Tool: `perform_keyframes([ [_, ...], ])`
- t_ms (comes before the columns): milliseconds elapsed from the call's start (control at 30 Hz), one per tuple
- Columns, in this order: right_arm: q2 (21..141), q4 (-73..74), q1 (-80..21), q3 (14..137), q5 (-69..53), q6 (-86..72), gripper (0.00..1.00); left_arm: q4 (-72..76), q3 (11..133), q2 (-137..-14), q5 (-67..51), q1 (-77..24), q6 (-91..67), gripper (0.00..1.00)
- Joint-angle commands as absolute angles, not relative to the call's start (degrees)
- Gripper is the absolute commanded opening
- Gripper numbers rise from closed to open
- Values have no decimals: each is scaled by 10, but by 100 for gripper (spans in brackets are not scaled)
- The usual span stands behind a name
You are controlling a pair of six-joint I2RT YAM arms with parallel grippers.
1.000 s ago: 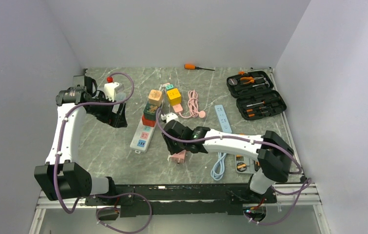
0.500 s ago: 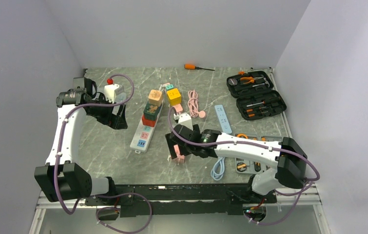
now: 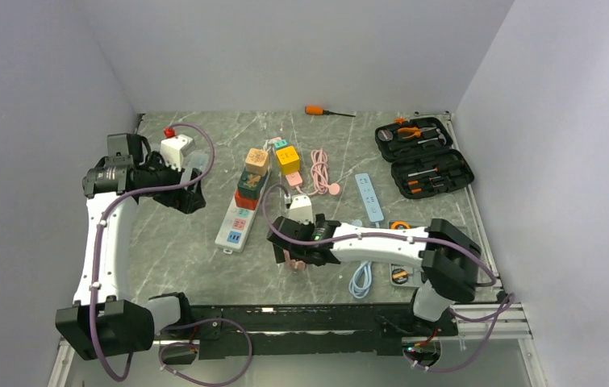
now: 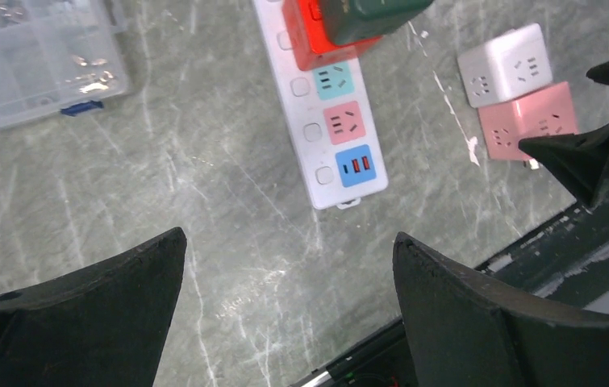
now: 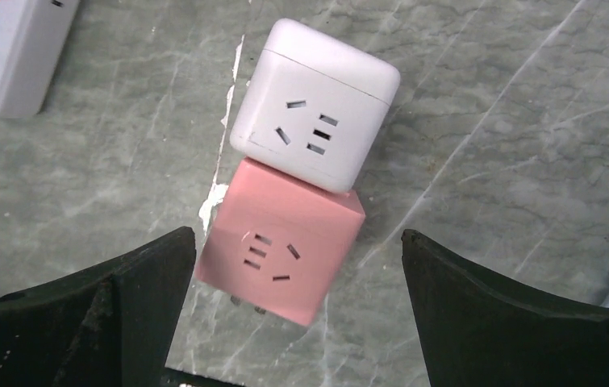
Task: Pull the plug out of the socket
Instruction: Remove the plug from the socket.
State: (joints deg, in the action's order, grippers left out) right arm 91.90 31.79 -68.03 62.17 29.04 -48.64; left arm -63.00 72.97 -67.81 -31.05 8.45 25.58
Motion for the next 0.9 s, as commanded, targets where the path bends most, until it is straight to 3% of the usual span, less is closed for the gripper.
perform_keyframes([
  [0,960,285,-682,657,303,-483,100,-579,714,-656,-277,91,228,99],
  [100,985,273,-682,664,289,-468,99,-580,710,-654,-279,95,231,99],
  [200,994,261,-682,656,280,-459,92,-586,712,-656,-288,96,238,100],
  [367,983,249,-682,622,287,-426,63,-588,708,-656,-309,97,246,99],
  [433,978,249,-682,608,295,-410,58,-575,697,-647,-328,98,249,99],
  [500,978,256,-682,598,301,-401,61,-557,679,-632,-349,97,254,99],
  [600,989,263,-682,594,304,-396,86,-538,665,-614,-360,97,254,99],
  [667,997,260,-683,591,304,-397,95,-548,671,-615,-366,97,262,99],
  [767,1000,246,-682,582,296,-399,93,-571,684,-621,-370,97,278,99],
  [867,992,239,-682,577,302,-398,81,-561,670,-610,-376,98,284,99],
])
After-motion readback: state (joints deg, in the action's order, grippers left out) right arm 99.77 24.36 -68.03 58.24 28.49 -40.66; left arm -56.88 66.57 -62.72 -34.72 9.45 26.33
